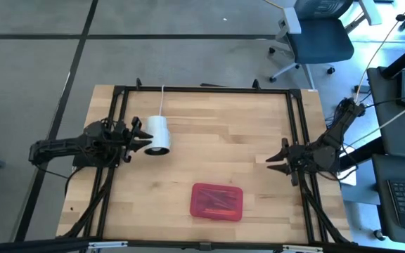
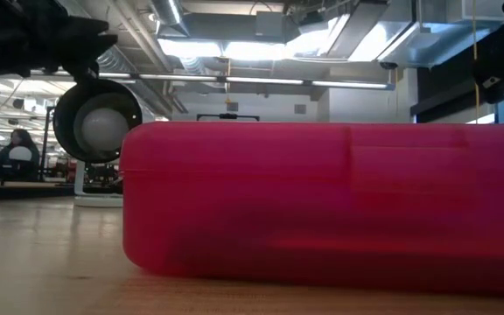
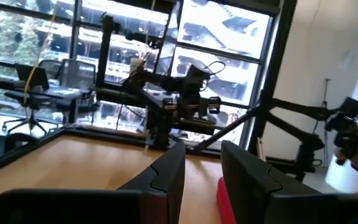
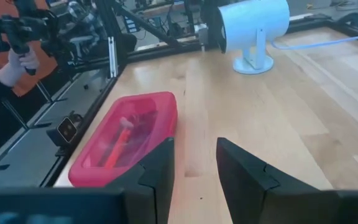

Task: Pick & place school supplies into a supply box
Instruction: Return to Home Position

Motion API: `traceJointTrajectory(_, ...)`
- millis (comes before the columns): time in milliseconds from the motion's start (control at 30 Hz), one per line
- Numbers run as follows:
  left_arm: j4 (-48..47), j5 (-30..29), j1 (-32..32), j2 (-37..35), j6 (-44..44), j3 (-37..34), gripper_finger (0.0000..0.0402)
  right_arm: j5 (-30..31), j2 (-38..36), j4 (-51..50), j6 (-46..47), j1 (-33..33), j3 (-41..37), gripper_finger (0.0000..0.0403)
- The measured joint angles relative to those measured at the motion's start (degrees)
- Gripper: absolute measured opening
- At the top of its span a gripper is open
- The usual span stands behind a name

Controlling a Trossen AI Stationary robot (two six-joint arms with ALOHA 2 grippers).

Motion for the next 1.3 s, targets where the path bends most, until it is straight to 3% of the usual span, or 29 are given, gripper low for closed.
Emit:
traceJointTrajectory(200, -2.8, -0.1, 0.1, -1.4, 0.9, 0.6, 0.0098, 0.1, -4.6, -5.4, -0.5, 0.0, 0.0, 0.0123)
traceJointTrajectory(533, -7.3, -10.2, 0.1, -1.4, 2.4, 2.9, 0.0098, 1.6, -14.2, -13.5, -2.0, 0.0, 0.0, 0.0123)
traceJointTrajectory(700, -10.1, -16.4, 0.0, -1.4, 3.2, 3.7, 0.0098, -1.4, -16.6, -15.7, -5.4, 0.0, 0.1, 0.0123)
traceJointTrajectory(967, -11.3, -21.6, 0.0, -1.5, 3.2, 3.9, 0.0098, -6.3, -16.5, -12.5, -10.3, 0.0, 0.1, 0.0123)
traceJointTrajectory(1167, -12.4, -27.1, 0.0, -1.5, 3.2, 3.9, 0.0098, -12.1, -16.5, -3.4, -18.7, 0.0, -1.7, 0.0123)
traceJointTrajectory(1300, -14.3, -29.1, 0.0, -1.5, 3.6, 3.9, 0.0098, -13.2, -16.5, -1.6, -18.6, 0.0, -4.3, 0.0123)
